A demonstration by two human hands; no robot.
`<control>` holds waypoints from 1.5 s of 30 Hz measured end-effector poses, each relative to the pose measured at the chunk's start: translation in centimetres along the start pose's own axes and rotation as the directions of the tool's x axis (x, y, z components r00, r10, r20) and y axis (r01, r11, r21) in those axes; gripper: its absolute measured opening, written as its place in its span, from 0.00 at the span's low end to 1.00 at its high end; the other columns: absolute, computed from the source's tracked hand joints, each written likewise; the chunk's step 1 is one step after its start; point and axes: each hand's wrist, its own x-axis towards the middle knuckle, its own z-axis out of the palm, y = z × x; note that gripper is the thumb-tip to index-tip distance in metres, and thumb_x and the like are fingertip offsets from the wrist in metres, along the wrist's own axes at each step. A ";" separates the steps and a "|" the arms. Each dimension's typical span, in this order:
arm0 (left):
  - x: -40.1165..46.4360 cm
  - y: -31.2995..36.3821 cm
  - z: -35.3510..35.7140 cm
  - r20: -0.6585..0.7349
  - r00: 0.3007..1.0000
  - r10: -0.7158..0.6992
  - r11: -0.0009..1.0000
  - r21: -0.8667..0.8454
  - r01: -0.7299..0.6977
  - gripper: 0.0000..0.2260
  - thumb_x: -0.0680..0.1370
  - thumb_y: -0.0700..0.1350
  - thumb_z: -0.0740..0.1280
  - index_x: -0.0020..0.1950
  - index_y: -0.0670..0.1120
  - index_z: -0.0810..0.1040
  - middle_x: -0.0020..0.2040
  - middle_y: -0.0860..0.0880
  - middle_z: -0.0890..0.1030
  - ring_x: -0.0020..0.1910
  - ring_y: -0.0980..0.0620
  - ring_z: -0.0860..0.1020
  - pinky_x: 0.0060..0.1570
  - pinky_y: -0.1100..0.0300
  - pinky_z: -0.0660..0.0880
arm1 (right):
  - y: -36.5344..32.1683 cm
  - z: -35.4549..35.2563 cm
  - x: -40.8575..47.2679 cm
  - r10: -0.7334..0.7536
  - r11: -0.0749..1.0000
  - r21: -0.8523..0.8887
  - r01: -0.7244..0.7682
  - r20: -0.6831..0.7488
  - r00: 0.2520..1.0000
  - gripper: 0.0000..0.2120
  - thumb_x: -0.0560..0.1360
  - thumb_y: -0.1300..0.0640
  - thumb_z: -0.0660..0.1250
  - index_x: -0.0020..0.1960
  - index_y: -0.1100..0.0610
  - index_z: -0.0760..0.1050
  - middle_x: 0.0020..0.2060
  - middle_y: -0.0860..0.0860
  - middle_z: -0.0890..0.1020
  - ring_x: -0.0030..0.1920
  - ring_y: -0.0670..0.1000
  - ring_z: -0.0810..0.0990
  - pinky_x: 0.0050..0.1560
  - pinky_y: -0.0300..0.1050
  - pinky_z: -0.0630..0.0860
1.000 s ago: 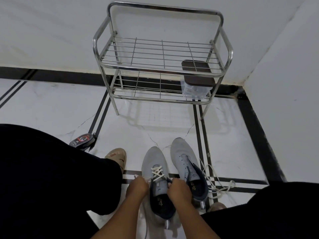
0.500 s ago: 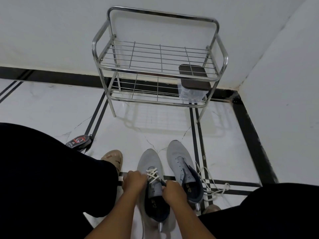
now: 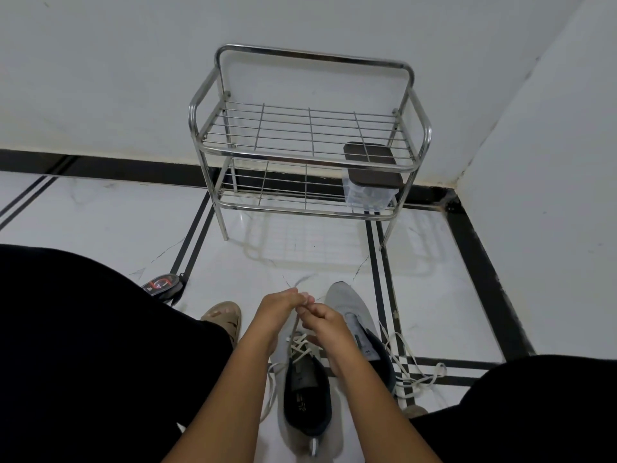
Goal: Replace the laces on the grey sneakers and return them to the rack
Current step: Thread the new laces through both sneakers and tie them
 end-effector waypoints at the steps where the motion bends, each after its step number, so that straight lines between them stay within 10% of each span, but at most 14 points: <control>1: -0.2 0.1 0.1 -0.004 1.000 0.007 1.000 -0.002 -0.007 0.15 0.75 0.43 0.70 0.60 0.41 0.81 0.68 0.47 0.75 0.65 0.53 0.72 0.57 0.62 0.67 | 0.1 0.0 -0.1 -0.012 1.000 0.024 0.013 -0.029 1.000 0.04 0.76 0.48 0.69 0.50 0.45 0.79 0.44 0.40 0.83 0.45 0.37 0.81 0.41 0.34 0.74; 7: -0.2 -0.2 0.1 -0.054 0.998 0.021 1.000 -0.011 -0.022 0.15 0.76 0.44 0.70 0.62 0.42 0.80 0.68 0.50 0.74 0.60 0.55 0.72 0.51 0.64 0.67 | 0.2 -0.4 0.0 -0.012 0.995 0.099 0.015 -0.032 0.999 0.05 0.76 0.51 0.69 0.52 0.48 0.80 0.48 0.45 0.83 0.50 0.44 0.81 0.47 0.40 0.76; 13: -0.5 -0.4 0.4 -0.071 0.997 0.012 0.999 -0.050 -0.016 0.07 0.76 0.42 0.67 0.42 0.45 0.85 0.42 0.51 0.84 0.45 0.57 0.79 0.29 0.72 0.74 | 0.3 -0.5 0.1 0.097 0.991 0.084 -0.106 0.098 0.990 0.07 0.77 0.49 0.68 0.45 0.50 0.82 0.43 0.46 0.82 0.47 0.46 0.80 0.53 0.44 0.72; 18: 0.9 -1.1 -1.4 -0.379 0.920 -0.099 0.957 -0.289 -0.016 0.06 0.75 0.42 0.70 0.51 0.43 0.81 0.41 0.57 0.77 0.48 0.55 0.73 0.53 0.59 0.66 | -0.6 -3.7 0.1 0.172 0.938 -0.319 -0.132 0.098 0.980 0.10 0.77 0.50 0.67 0.41 0.53 0.81 0.46 0.49 0.85 0.53 0.49 0.80 0.53 0.45 0.71; 23: 1.1 -2.8 -3.0 -0.593 0.728 -0.344 0.864 -0.504 -0.002 0.11 0.72 0.41 0.73 0.37 0.42 0.72 0.35 0.50 0.72 0.36 0.50 0.72 0.37 0.59 0.70 | -0.6 -6.3 1.0 0.125 0.768 -0.619 -0.163 -0.104 0.987 0.13 0.76 0.51 0.69 0.35 0.55 0.76 0.35 0.49 0.81 0.35 0.47 0.75 0.36 0.39 0.69; 26: 1.2 -3.7 -2.9 -0.599 0.698 -0.392 0.907 -0.379 0.184 0.11 0.76 0.43 0.70 0.50 0.34 0.77 0.46 0.41 0.78 0.43 0.43 0.77 0.42 0.52 0.76 | -0.3 -5.7 1.5 0.057 0.703 -0.695 -0.149 -0.154 0.986 0.10 0.79 0.55 0.65 0.45 0.58 0.82 0.41 0.53 0.82 0.40 0.50 0.77 0.44 0.41 0.73; 29: 1.4 -4.4 -2.0 -0.649 0.734 -0.199 0.929 0.113 0.352 0.22 0.80 0.47 0.64 0.70 0.36 0.67 0.68 0.36 0.70 0.62 0.36 0.73 0.60 0.47 0.73 | -0.4 -4.5 1.6 0.034 0.686 -0.725 -0.060 -0.051 0.998 0.12 0.79 0.61 0.61 0.56 0.57 0.82 0.47 0.54 0.84 0.46 0.50 0.79 0.49 0.40 0.74; 33: 1.4 -4.4 0.2 -0.193 0.976 0.102 0.885 0.465 0.000 0.14 0.83 0.42 0.55 0.64 0.44 0.75 0.64 0.46 0.77 0.57 0.50 0.75 0.56 0.61 0.69 | -0.1 -3.0 1.6 -0.033 0.773 -0.634 -0.036 -0.096 0.995 0.06 0.75 0.63 0.67 0.44 0.53 0.78 0.36 0.48 0.82 0.35 0.44 0.80 0.37 0.38 0.76; 36: 1.2 -5.1 0.5 0.058 0.997 0.046 0.894 0.443 -0.067 0.12 0.83 0.42 0.57 0.58 0.46 0.79 0.54 0.48 0.81 0.55 0.52 0.77 0.57 0.59 0.72 | 0.2 -3.0 2.0 -0.109 0.760 -0.650 -0.016 -0.151 0.983 0.08 0.72 0.57 0.73 0.36 0.50 0.76 0.35 0.49 0.83 0.38 0.48 0.80 0.43 0.43 0.78; 45: 1.1 -5.9 0.4 -0.050 0.994 0.102 0.909 0.409 -0.073 0.04 0.77 0.47 0.69 0.42 0.51 0.81 0.36 0.52 0.81 0.40 0.53 0.79 0.40 0.62 0.73 | 1.6 -3.9 3.3 0.092 0.934 -0.307 -0.181 -0.283 0.955 0.10 0.76 0.67 0.64 0.55 0.64 0.79 0.41 0.56 0.83 0.43 0.52 0.83 0.52 0.49 0.81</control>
